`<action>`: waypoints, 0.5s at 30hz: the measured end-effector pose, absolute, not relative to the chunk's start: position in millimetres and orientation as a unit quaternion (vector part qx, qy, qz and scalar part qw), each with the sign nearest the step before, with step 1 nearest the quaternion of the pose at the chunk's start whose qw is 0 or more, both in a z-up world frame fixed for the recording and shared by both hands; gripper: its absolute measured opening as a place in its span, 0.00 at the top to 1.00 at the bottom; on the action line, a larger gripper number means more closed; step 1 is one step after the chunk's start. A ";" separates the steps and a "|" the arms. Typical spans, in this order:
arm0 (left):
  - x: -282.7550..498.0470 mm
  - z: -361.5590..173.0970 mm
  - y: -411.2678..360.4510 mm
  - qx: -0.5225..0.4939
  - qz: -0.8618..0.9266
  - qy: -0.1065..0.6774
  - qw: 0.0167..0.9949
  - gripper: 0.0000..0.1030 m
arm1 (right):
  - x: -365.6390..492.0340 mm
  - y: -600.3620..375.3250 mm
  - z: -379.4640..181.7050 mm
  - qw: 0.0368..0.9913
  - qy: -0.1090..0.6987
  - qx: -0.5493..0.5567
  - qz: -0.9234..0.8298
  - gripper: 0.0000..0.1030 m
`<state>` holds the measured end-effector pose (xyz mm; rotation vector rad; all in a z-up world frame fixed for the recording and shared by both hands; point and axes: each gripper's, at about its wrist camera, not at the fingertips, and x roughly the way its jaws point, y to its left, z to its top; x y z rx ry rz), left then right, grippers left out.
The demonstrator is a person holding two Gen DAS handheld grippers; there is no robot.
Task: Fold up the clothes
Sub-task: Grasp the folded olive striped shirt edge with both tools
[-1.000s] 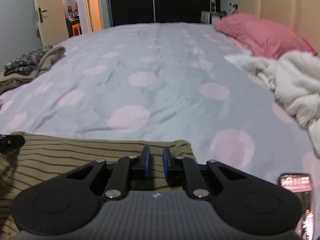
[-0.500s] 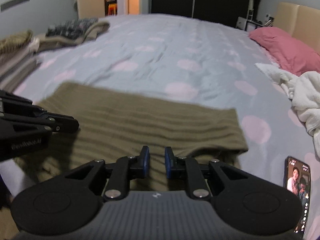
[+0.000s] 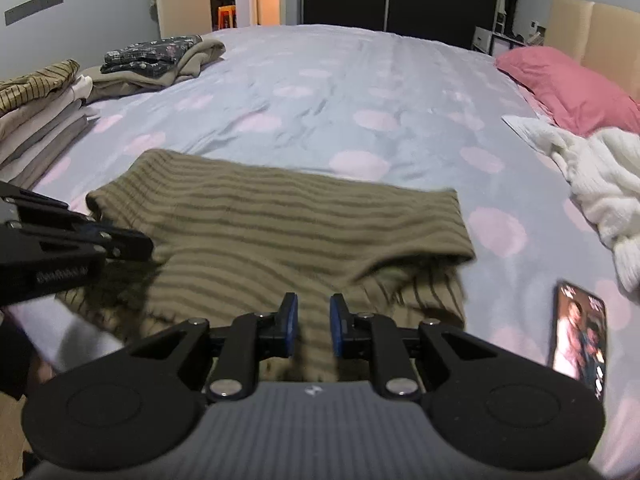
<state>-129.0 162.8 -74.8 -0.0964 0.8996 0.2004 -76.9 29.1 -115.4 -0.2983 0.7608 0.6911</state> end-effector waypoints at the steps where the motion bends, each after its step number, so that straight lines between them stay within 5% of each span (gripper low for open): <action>1: -131.2 -77.1 163.0 -0.048 0.102 0.442 0.890 1.00 | -78.7 26.1 -117.0 0.859 0.370 -0.142 0.324 0.81; 15: -159.3 -86.4 193.3 -0.167 0.134 0.493 0.843 0.95 | -83.3 2.4 -129.7 0.822 0.458 -0.131 0.313 0.79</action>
